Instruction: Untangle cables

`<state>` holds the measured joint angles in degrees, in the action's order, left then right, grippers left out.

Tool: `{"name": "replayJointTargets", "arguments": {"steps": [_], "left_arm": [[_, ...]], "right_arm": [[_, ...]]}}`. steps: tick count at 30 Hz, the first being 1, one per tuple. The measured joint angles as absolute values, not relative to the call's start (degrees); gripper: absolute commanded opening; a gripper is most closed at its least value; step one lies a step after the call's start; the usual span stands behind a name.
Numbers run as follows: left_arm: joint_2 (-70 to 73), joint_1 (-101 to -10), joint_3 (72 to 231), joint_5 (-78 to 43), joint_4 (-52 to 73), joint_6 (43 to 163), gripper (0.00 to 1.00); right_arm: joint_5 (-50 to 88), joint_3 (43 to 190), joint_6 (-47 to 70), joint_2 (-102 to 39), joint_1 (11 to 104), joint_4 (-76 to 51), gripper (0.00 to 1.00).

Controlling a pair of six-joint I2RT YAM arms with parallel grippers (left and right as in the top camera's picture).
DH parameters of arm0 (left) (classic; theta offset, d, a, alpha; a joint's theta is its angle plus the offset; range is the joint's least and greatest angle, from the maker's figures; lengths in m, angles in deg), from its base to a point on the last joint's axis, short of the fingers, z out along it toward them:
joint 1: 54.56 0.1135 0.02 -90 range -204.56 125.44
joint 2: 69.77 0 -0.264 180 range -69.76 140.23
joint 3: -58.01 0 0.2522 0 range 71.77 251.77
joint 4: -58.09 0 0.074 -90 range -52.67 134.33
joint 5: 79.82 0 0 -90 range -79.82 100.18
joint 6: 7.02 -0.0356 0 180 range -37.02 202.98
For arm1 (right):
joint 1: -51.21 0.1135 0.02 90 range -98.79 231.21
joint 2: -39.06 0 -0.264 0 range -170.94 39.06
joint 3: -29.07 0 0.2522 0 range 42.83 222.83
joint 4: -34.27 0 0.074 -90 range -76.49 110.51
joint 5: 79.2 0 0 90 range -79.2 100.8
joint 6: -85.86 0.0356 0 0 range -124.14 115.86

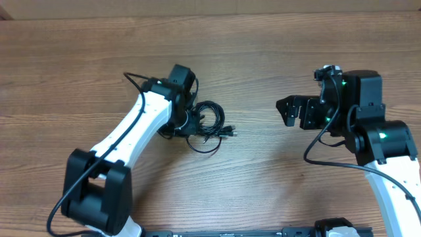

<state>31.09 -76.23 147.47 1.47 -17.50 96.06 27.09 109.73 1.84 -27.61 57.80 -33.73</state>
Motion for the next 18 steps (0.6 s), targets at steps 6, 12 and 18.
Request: {"name": "replayJointTargets", "arguments": {"steps": [6,12,18], "left_arm": [[28.69,-76.23,150.9,3.76,-25.41,95.49,0.46],[28.71,-76.23,150.88,5.14,-26.59,95.73,0.52],[28.71,-76.08,150.9,7.09,-19.7,101.17,0.48]], "right_arm": [[27.12,109.73,2.47,-32.79,60.26,-32.64,1.0],[27.14,109.73,4.31,-39.7,63.24,-29.12,1.0],[27.16,109.73,7.91,-46.39,69.27,-22.76,0.78]]}}
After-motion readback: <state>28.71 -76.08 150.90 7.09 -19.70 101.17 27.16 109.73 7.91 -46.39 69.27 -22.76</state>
